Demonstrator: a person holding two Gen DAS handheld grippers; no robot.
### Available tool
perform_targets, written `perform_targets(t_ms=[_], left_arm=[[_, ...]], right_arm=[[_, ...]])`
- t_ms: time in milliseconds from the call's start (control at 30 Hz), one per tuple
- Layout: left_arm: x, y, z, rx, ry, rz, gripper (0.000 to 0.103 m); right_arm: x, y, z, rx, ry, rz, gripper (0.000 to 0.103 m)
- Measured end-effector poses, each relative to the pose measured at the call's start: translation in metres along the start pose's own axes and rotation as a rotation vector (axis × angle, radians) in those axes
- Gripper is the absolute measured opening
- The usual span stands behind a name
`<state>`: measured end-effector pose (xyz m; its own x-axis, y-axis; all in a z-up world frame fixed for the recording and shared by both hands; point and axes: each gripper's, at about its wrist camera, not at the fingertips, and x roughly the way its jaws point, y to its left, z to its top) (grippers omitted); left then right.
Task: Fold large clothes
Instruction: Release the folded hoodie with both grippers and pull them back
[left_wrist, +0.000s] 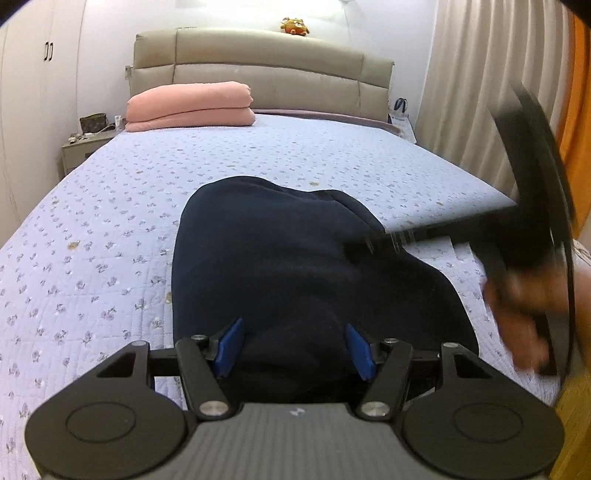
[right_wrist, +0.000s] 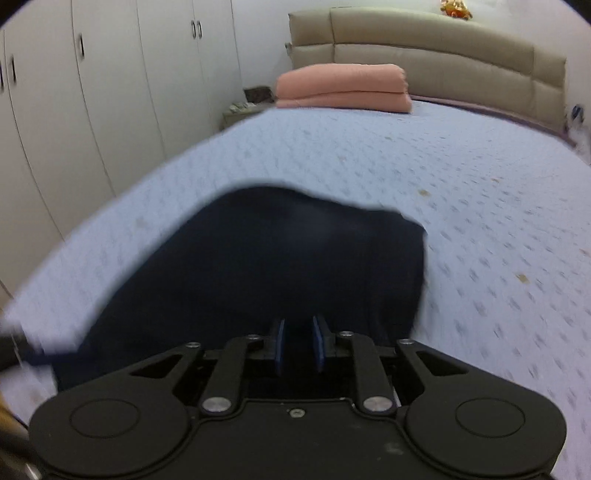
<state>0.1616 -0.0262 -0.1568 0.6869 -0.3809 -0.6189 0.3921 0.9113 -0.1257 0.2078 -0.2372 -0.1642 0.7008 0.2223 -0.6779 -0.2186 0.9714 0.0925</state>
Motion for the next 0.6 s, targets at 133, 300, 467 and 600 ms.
perform_targets(t_ms=[133, 300, 467, 600], left_arm=[[-0.006, 0.0, 0.001, -0.025, 0.0, 0.011, 0.063], [-0.035, -0.012, 0.002, -0.017, -0.014, 0.077, 0.062], [-0.074, -0.024, 0.0, 0.023, -0.019, 0.193, 0.064], [-0.108, -0.029, 0.005, -0.005, 0.001, 0.281, 0.068]], right_arm=[[-0.03, -0.009, -0.032, 0.114, 0.002, -0.023, 0.012], [-0.072, -0.013, -0.063, 0.214, 0.092, -0.061, 0.02], [-0.13, -0.007, -0.072, 0.254, 0.066, -0.152, 0.068], [-0.163, 0.005, -0.057, 0.252, 0.002, -0.166, 0.086]])
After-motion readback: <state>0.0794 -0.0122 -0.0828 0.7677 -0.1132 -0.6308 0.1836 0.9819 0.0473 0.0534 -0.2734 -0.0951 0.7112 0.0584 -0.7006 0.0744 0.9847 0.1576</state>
